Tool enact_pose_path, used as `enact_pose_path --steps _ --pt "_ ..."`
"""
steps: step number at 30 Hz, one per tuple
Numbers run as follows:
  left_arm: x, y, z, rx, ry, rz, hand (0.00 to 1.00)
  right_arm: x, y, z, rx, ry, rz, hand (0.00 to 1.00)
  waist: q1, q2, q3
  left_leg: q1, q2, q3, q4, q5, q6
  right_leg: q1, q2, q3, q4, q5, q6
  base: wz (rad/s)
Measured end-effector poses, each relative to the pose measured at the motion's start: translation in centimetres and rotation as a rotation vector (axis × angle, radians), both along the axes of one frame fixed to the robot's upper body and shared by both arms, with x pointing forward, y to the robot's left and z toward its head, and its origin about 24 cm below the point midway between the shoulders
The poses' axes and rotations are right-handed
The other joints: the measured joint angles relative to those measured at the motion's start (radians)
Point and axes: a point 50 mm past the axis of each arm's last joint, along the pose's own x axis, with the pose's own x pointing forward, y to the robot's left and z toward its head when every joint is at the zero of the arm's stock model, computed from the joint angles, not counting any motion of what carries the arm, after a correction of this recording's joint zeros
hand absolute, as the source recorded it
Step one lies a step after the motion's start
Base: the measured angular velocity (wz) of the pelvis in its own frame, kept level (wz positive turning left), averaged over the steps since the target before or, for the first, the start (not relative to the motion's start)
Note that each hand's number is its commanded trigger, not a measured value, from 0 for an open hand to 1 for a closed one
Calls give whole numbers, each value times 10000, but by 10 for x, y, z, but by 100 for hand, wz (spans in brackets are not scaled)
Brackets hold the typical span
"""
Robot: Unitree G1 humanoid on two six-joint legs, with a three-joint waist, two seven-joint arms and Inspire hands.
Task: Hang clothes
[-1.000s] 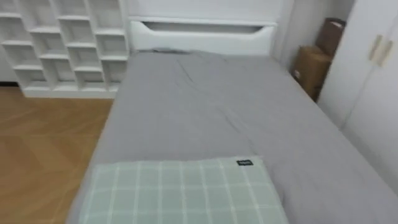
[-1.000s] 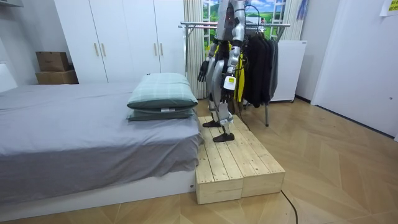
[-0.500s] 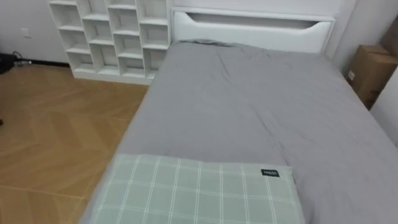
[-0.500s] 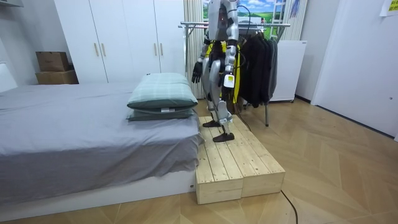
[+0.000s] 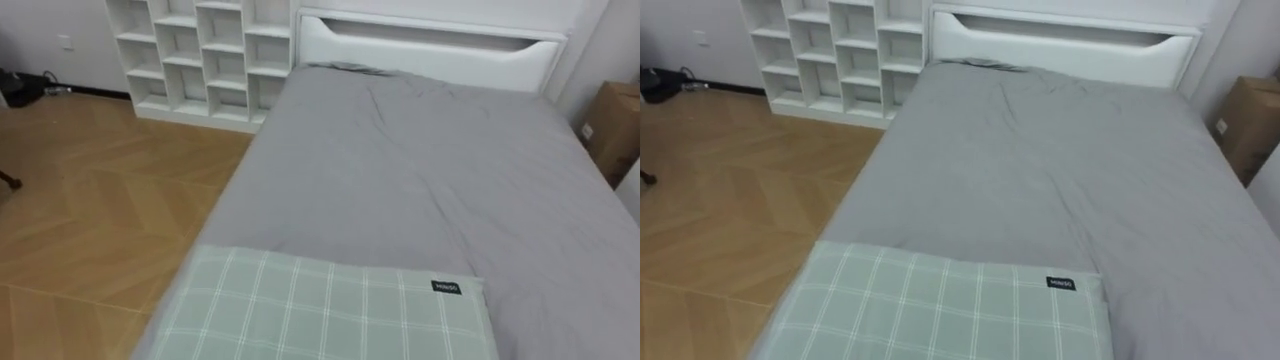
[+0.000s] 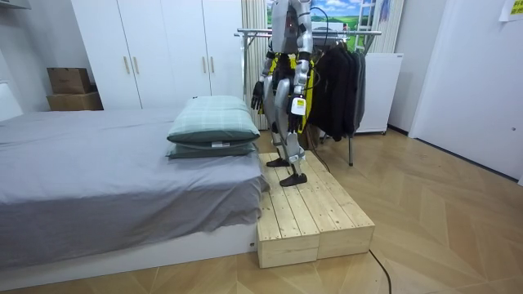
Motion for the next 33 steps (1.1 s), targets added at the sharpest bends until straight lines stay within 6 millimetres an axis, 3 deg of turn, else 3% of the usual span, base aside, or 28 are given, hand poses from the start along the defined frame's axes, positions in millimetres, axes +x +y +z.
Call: enact_pose_path --steps 15,33 --pt "1 -5 -1 -78 25 -161 0 -9 0 -1 141 33 -537 0 4 137 -1 128 -3 85 -306 4 3 -7 22 141 -123 11 -4 -1" --pt "-1 -5 -1 -82 73 -140 0 -11 1 -1 255 111 -898 0 32 144 6 259 5 205 -384 4 4 37 29 264 -125 13 -1 -1"
